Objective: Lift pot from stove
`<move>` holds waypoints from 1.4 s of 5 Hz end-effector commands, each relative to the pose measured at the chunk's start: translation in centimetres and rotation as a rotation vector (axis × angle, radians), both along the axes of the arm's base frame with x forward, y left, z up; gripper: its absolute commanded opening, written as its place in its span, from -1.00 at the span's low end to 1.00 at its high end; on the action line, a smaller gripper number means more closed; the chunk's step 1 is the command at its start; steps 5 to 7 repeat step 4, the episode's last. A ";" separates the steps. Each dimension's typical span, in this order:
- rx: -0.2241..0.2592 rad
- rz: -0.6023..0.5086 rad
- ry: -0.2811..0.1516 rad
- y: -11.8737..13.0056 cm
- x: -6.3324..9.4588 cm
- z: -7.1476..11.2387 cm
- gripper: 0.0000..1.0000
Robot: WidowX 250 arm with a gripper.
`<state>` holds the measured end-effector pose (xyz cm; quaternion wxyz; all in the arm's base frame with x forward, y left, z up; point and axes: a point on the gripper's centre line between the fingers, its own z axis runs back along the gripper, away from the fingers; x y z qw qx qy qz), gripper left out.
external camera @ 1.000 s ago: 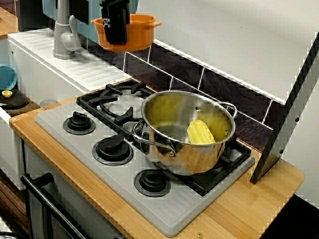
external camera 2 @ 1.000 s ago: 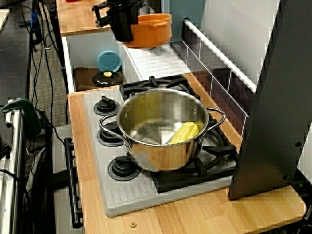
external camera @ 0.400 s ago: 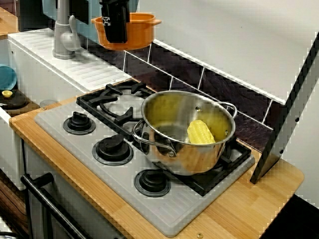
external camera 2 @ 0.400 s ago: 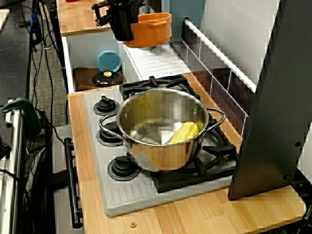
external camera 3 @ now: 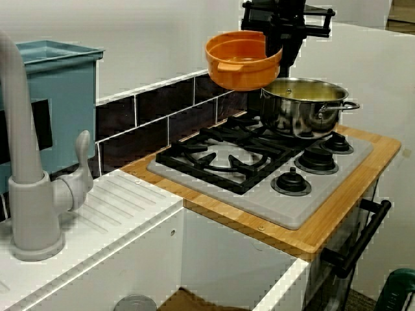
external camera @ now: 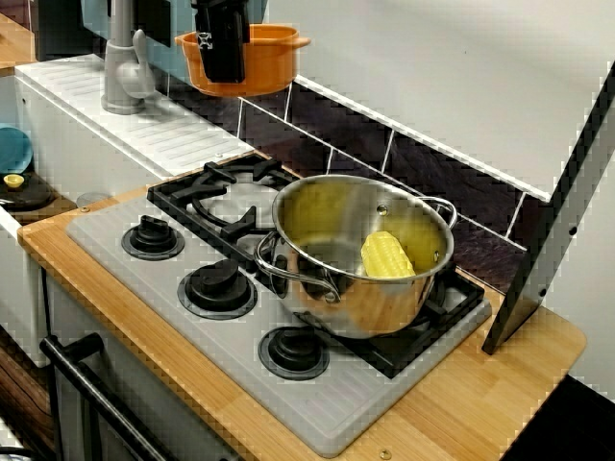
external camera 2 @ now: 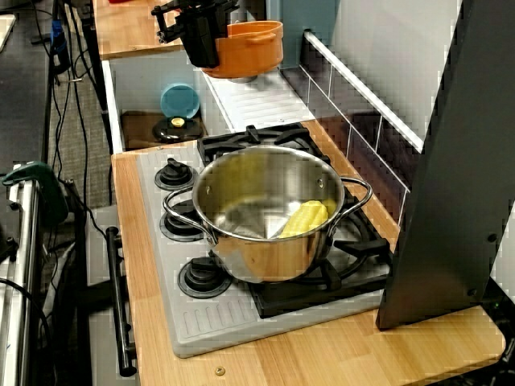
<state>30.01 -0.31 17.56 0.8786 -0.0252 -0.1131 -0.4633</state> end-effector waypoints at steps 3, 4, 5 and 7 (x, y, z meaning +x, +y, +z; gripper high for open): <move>0.012 0.015 -0.094 0.1 -0.2 2.4 -1.00; 0.012 0.016 -0.094 0.1 -0.2 2.4 -1.00; 0.012 0.016 -0.094 0.1 -0.2 2.4 -1.00; 0.012 0.016 -0.094 0.1 -0.2 2.4 -1.00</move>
